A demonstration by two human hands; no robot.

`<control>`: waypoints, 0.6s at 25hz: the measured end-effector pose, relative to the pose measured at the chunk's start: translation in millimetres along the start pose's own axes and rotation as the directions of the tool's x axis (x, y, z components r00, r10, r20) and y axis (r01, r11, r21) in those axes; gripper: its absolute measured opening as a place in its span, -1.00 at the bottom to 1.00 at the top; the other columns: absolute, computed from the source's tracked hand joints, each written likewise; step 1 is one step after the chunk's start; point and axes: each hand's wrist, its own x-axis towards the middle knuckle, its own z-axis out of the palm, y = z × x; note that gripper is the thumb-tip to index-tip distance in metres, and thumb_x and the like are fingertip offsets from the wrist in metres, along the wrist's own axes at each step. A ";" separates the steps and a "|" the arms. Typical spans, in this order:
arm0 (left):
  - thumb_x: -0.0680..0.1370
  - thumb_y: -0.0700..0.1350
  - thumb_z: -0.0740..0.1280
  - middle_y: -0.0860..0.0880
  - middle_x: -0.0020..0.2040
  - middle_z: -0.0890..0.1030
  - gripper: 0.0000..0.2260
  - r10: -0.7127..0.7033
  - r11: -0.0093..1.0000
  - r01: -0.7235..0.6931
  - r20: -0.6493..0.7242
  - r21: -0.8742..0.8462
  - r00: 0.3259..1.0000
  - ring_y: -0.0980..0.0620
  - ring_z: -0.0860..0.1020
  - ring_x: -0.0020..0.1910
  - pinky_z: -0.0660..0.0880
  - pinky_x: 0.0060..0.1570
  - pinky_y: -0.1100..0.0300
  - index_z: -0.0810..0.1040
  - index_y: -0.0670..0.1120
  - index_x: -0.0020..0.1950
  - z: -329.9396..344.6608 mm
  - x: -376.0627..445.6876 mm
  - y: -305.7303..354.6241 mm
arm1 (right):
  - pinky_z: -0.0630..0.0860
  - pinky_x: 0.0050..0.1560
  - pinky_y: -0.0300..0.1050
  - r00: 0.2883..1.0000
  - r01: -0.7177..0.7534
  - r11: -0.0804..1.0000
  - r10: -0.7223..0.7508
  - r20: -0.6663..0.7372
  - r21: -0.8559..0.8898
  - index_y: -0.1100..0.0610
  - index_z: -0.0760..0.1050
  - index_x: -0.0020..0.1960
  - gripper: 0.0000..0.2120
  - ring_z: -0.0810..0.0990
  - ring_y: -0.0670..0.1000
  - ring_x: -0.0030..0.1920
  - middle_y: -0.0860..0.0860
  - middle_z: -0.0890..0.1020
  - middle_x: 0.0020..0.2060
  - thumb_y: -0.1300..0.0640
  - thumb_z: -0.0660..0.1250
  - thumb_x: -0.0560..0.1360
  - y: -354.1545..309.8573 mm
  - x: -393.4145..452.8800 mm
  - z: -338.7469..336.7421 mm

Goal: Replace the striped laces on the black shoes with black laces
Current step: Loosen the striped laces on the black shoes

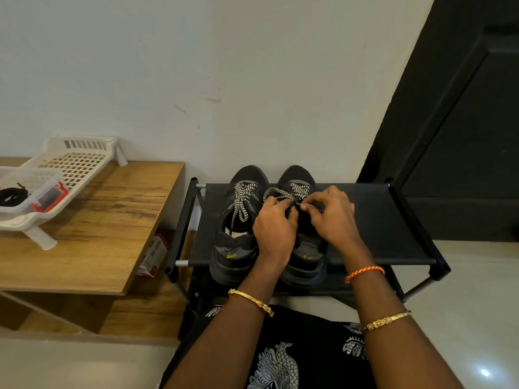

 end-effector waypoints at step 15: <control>0.55 -0.06 0.31 -0.04 0.00 0.54 -0.80 -0.016 1.000 0.016 -0.005 -0.012 1.000 -0.01 0.53 -0.06 0.31 -0.21 0.26 0.62 -0.11 0.09 1.0 0.2 -0.7 | 0.45 -0.18 -0.28 0.989 -0.108 0.850 0.146 -0.033 0.516 0.08 0.51 -0.05 -0.93 0.55 -0.10 -0.15 -0.04 0.59 -0.19 0.16 0.26 0.57 0.6 -0.9 -5.5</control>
